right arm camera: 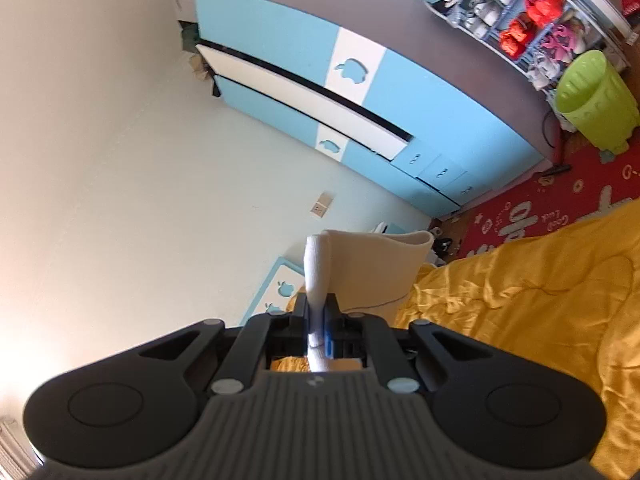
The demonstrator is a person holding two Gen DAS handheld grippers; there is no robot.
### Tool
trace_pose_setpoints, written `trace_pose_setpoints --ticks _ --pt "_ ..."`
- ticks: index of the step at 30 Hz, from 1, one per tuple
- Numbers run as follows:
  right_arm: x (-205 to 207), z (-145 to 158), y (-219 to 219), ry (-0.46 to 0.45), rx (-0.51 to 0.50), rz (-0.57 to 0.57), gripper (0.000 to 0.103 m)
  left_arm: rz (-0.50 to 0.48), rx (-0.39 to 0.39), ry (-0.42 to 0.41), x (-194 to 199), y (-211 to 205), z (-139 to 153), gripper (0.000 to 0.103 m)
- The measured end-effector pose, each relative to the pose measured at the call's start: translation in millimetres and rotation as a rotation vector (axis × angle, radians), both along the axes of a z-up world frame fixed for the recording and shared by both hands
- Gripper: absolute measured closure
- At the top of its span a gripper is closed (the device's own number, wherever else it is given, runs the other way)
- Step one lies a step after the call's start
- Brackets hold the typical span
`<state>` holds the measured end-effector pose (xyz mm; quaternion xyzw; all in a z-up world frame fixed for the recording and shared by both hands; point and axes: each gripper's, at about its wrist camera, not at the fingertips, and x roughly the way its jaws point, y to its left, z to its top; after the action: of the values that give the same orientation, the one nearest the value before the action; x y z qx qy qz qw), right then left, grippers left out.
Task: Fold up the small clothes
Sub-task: 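Lift the sleeve with the right gripper, lay it across the chest, release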
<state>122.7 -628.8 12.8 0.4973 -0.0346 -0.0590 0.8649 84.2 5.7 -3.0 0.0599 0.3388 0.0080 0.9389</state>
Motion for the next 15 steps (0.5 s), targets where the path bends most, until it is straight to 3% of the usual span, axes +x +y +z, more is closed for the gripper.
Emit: trace_pose_setpoints --ticks 8,15 --pt "7.4 107.3 75.2 0.064 -0.322 0.125 0.101 0.022 -0.150 0.092 5.9 29.1 -4.2 0.022" --pt "23.8 183.9 198.8 0.114 -0.655 0.218 0.101 0.067 -0.243 0.081 -1.9 65.0 -7.4 0.022"
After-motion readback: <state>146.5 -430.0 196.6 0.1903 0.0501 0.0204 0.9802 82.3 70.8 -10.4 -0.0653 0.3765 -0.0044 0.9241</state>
